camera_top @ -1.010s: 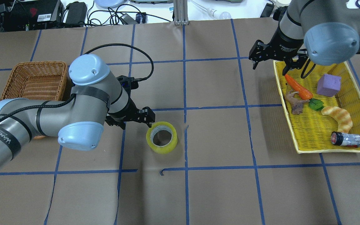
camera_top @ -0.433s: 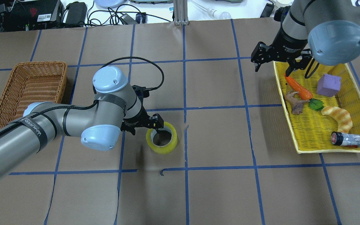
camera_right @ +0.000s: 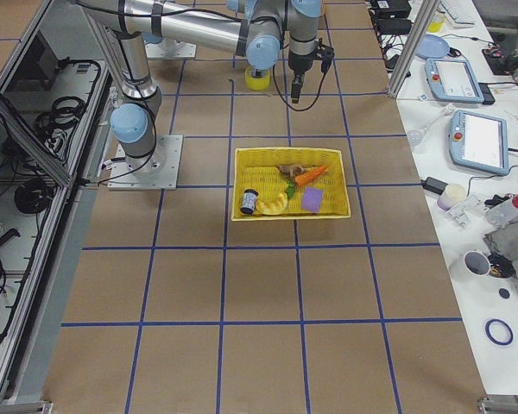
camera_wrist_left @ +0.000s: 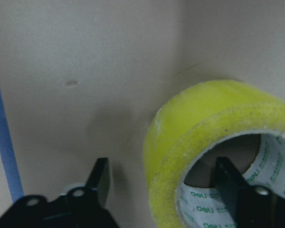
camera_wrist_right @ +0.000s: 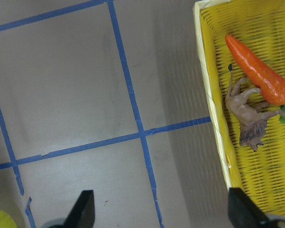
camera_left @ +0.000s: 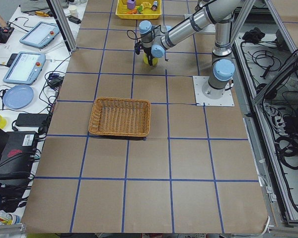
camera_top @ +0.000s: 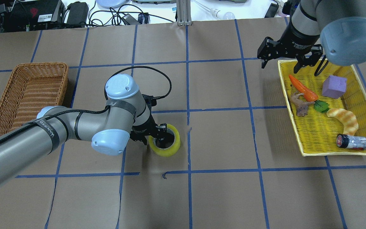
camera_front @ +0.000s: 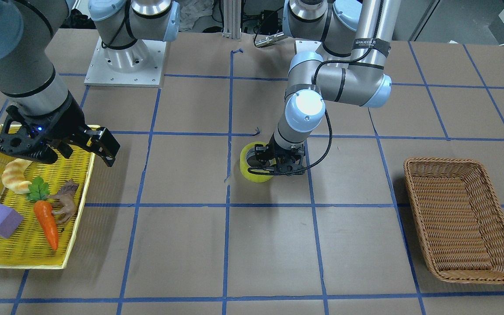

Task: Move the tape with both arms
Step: 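Lift the tape roll with the left gripper and carry it to the wicker basket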

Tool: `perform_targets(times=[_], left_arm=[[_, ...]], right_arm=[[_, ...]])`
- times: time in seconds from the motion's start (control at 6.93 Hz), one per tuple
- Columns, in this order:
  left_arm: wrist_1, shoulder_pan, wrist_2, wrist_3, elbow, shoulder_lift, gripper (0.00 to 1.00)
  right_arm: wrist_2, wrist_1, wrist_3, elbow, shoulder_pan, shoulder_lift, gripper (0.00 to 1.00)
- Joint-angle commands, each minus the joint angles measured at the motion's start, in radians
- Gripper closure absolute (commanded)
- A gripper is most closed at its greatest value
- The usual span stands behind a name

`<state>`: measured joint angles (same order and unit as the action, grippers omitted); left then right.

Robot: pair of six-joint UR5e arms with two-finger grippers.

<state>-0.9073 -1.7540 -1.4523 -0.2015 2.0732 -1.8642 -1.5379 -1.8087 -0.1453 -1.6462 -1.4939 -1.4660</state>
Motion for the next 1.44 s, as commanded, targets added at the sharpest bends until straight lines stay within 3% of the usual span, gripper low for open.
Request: perform_targets(times=[0.0,0.29,0.43,0.72,0.87,1.3], left_arm=[[0.002,0.001,0.001,0.016,-0.005,0.022,1.00],[-0.015,0.028,-0.016,0.057,-0.028,0.030,1.00],[-0.066,0.103,-0.019,0.062,-0.068,0.049,1.00],[-0.195,0.259,-0.046,0.271,-0.138,0.089,1.00],[-0.206,0.327,-0.121,0.334,-0.149,0.108,1.00],[-0.180,0.582,-0.148,0.682,-0.186,0.132,1.00]], right_arm=[[0.001,0.002,0.004,0.000,0.000,-0.013,0.00],[0.005,-0.009,0.004,0.002,0.000,-0.014,0.00],[0.005,-0.009,0.006,0.003,0.000,-0.017,0.00],[0.004,-0.009,0.007,0.002,0.000,-0.025,0.00],[0.002,-0.011,0.009,0.002,0.000,-0.023,0.00],[-0.007,-0.012,0.032,0.000,0.000,-0.023,0.00]])
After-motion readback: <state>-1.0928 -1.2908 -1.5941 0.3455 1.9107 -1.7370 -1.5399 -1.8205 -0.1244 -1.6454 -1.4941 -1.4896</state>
